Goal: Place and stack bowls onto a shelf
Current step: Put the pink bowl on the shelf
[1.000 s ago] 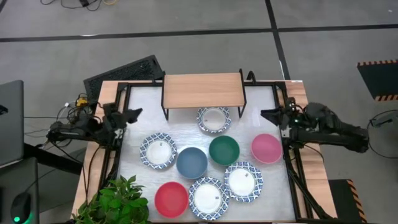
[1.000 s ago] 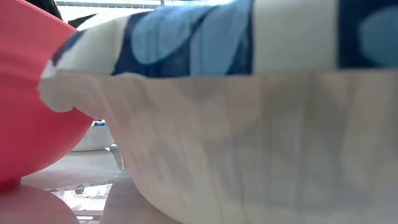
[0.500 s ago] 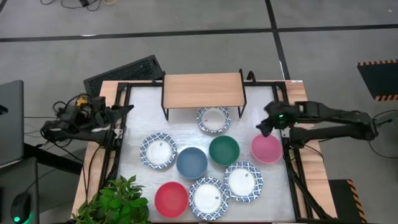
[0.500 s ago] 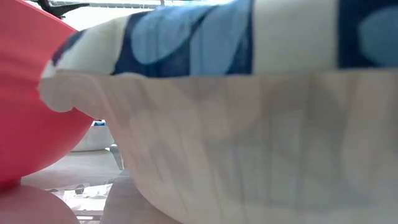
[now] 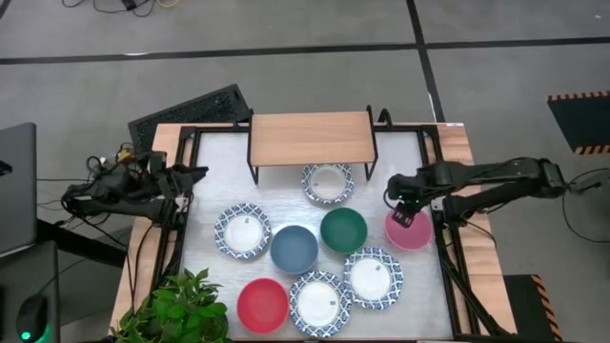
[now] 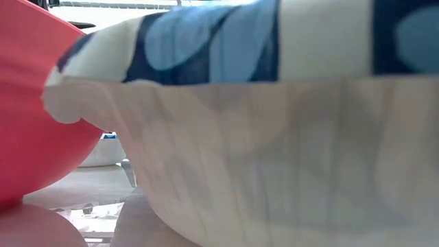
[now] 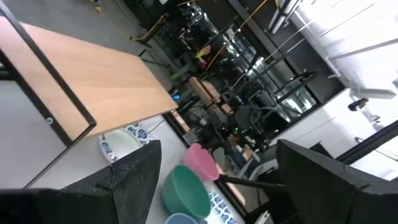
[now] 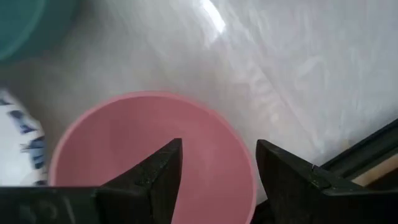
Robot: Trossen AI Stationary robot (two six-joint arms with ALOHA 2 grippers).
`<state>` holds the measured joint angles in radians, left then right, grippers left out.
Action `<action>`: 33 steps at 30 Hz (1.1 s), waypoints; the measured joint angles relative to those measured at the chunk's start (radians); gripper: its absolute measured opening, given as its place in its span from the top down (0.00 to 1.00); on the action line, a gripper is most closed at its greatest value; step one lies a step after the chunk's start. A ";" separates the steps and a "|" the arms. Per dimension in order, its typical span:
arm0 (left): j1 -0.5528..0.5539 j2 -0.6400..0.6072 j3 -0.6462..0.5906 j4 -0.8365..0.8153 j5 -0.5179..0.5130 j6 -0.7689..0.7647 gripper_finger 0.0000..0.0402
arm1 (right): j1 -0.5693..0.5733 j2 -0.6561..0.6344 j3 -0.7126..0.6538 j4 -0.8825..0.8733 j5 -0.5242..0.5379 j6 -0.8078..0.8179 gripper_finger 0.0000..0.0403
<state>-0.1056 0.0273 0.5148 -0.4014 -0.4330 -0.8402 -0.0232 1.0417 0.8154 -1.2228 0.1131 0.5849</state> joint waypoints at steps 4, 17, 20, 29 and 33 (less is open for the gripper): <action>0.000 0.000 0.000 -0.014 0.000 0.011 0.25 | 0.005 0.045 -0.015 0.001 0.017 -0.043 0.43; 0.000 0.000 0.000 -0.060 -0.032 0.008 0.25 | 0.001 0.126 -0.119 0.045 0.016 -0.096 0.47; 0.000 0.000 0.000 -0.058 -0.038 0.008 0.25 | 0.001 0.138 -0.128 0.045 0.017 -0.082 0.59; 0.000 0.000 0.000 -0.059 -0.076 0.008 0.25 | 0.001 0.149 -0.119 0.045 0.008 -0.028 0.93; 0.000 0.000 0.000 -0.066 -0.089 0.008 0.25 | 0.002 0.139 -0.080 -0.010 0.014 0.009 0.93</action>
<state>-0.1056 0.0273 0.5148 -0.4670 -0.5224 -0.8327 -0.0216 1.1807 0.7351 -1.2331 0.1271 0.5938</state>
